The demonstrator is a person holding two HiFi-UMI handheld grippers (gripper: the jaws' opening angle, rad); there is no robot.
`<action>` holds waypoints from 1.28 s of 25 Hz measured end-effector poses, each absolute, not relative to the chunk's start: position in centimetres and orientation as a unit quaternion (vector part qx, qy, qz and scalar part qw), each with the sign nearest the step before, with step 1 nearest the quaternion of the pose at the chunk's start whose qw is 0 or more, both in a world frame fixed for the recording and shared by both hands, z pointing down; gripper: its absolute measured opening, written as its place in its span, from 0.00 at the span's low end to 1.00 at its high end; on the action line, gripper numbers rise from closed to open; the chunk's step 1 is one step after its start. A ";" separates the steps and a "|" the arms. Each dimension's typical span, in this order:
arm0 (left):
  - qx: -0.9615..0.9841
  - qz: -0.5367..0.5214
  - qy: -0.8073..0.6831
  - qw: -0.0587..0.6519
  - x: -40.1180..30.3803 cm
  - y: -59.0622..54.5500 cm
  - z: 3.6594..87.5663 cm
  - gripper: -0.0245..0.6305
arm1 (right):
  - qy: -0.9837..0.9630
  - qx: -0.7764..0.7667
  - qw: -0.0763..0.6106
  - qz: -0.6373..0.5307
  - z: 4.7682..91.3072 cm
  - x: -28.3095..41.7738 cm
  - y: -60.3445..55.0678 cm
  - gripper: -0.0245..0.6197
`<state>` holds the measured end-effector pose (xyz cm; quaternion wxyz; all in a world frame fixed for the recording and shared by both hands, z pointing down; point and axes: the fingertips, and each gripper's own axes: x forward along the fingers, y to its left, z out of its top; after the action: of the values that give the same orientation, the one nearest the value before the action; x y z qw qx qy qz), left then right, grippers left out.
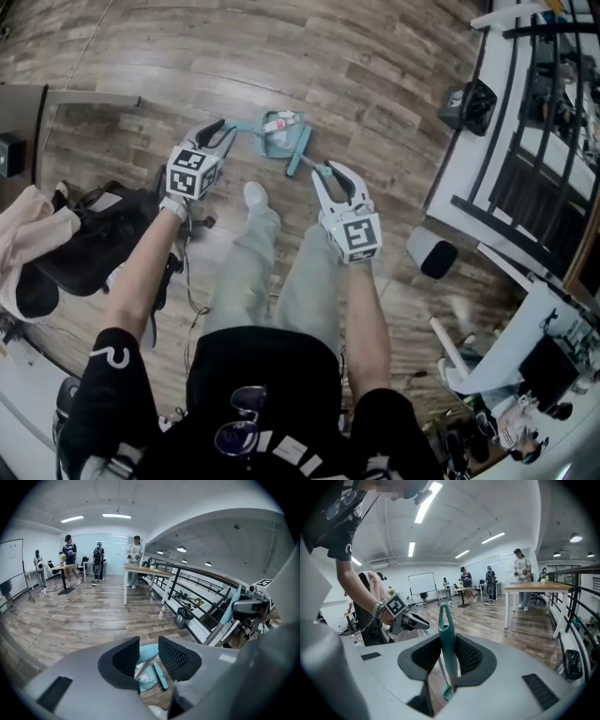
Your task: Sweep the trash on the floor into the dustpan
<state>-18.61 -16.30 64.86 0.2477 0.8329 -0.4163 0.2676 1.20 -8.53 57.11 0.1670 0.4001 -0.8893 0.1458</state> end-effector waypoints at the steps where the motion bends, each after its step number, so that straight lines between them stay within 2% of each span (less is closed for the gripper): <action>1: 0.831 0.264 -0.422 0.249 -18.4 -16.0 64.1 0.23 | -0.890 0.397 0.170 0.146 56.8 1.6 -8.5 0.17; 7: 0.815 0.228 -0.469 0.254 -16.1 -14.6 58.7 0.23 | -0.892 0.379 0.198 0.149 54.9 4.9 -8.9 0.17; 20: 0.792 0.148 -0.551 0.217 -10.2 -8.8 45.8 0.22 | -0.899 0.370 0.192 0.134 47.4 14.1 -9.6 0.17; 29: 0.796 0.108 -0.572 0.165 -7.7 -5.4 37.5 0.18 | -0.898 0.387 0.182 0.100 41.0 19.6 -8.2 0.17; 32: 0.798 0.097 -0.575 0.151 -7.2 -4.5 35.1 0.13 | -0.897 0.398 0.170 0.090 38.8 21.2 -7.8 0.17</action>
<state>-7.16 -4.47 35.12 0.1511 0.7983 -0.5748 0.0975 21.18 -7.82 38.82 0.1697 0.3982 -0.8969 0.0903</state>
